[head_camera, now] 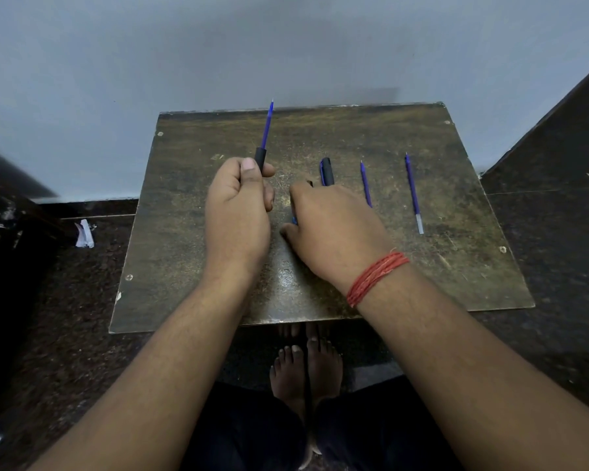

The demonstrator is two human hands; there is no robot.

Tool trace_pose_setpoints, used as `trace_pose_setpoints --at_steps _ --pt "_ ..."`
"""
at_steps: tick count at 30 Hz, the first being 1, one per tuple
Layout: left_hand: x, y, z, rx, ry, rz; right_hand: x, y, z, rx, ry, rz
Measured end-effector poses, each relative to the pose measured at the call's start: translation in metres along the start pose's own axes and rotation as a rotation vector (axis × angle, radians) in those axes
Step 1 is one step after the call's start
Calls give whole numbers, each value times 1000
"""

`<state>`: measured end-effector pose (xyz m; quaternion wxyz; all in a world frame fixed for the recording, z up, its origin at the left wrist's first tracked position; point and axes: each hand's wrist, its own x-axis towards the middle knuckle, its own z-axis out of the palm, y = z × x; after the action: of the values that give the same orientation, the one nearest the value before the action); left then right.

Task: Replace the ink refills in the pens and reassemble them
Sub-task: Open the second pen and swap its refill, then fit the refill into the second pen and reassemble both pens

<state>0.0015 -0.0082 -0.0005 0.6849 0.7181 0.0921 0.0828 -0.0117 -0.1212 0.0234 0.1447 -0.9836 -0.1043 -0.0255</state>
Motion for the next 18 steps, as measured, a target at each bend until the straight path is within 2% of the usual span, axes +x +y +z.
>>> trace_pose_setpoints --at_steps 5,10,15,18 --pt "-2 1 0 23 -6 -12 6 13 -18 121 112 84" --pt "-5 3 1 79 -61 1 13 45 -24 613 279 293" --pt "-15 6 9 178 -141 69 13 41 -20 995 155 306" --pt "-15 6 9 222 -161 106 13 33 -19 1136 110 271"
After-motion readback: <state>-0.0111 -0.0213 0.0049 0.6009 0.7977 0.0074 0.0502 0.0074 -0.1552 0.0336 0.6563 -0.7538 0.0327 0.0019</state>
